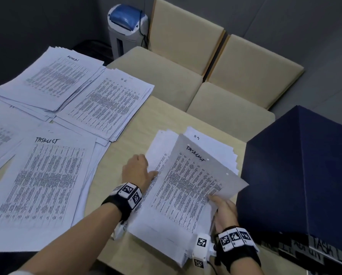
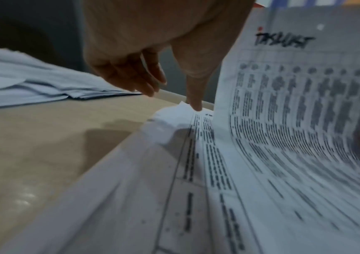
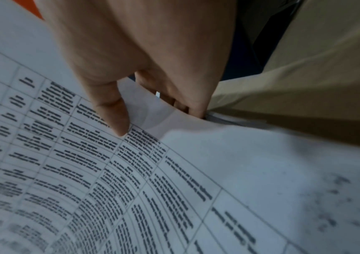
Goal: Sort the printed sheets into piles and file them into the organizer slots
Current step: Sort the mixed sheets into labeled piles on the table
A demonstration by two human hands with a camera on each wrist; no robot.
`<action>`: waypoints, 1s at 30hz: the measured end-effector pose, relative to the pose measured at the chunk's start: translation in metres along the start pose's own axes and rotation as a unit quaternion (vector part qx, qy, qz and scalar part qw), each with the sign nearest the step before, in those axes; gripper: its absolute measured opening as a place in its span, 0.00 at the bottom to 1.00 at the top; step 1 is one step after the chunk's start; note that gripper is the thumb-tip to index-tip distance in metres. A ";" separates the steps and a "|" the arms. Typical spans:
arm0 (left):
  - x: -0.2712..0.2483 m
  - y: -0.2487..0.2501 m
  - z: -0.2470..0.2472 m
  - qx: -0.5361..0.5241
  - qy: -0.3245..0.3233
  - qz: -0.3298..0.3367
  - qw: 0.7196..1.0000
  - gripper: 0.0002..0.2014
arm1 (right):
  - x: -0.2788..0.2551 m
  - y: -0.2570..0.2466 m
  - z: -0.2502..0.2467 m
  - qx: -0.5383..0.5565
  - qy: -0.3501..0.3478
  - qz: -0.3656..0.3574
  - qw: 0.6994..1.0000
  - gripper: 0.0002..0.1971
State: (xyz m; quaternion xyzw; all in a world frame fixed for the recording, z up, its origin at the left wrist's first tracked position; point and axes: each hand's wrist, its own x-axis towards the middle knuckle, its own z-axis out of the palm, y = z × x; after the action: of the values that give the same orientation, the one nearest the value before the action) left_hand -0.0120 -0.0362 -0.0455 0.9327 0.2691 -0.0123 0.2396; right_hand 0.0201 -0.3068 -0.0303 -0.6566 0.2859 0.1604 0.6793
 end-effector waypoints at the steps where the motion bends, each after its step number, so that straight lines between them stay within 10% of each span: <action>1: 0.001 -0.001 0.004 0.011 -0.046 -0.003 0.999 0.28 | -0.002 -0.001 0.001 -0.004 0.001 0.000 1.000 0.08; 5: 0.001 0.001 0.009 -0.031 -0.143 -0.051 0.988 0.27 | -0.003 0.002 0.003 -0.006 0.013 -0.013 1.000 0.09; 12: 0.002 -0.006 -0.004 -0.242 -0.066 0.008 0.968 0.27 | 0.004 0.005 -0.002 0.030 0.088 0.008 0.996 0.09; 21: -0.001 0.003 -0.020 -0.559 -0.138 -0.057 0.815 0.21 | -0.004 -0.004 0.008 0.008 0.033 0.013 0.999 0.06; 26: 0.001 -0.007 -0.013 -0.419 -0.090 -0.038 0.903 0.27 | -0.009 -0.005 0.009 0.009 0.064 -0.024 0.998 0.07; 30: 0.005 -0.019 -0.009 -0.387 -0.072 -0.057 0.917 0.24 | -0.014 -0.008 0.002 0.023 0.068 -0.067 0.995 0.19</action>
State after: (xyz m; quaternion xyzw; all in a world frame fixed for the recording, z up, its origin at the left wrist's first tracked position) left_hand -0.0184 -0.0159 -0.0470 0.7467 0.2878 0.0117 0.5996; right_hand 0.0139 -0.3029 -0.0159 -0.6679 0.2902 0.0624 0.6825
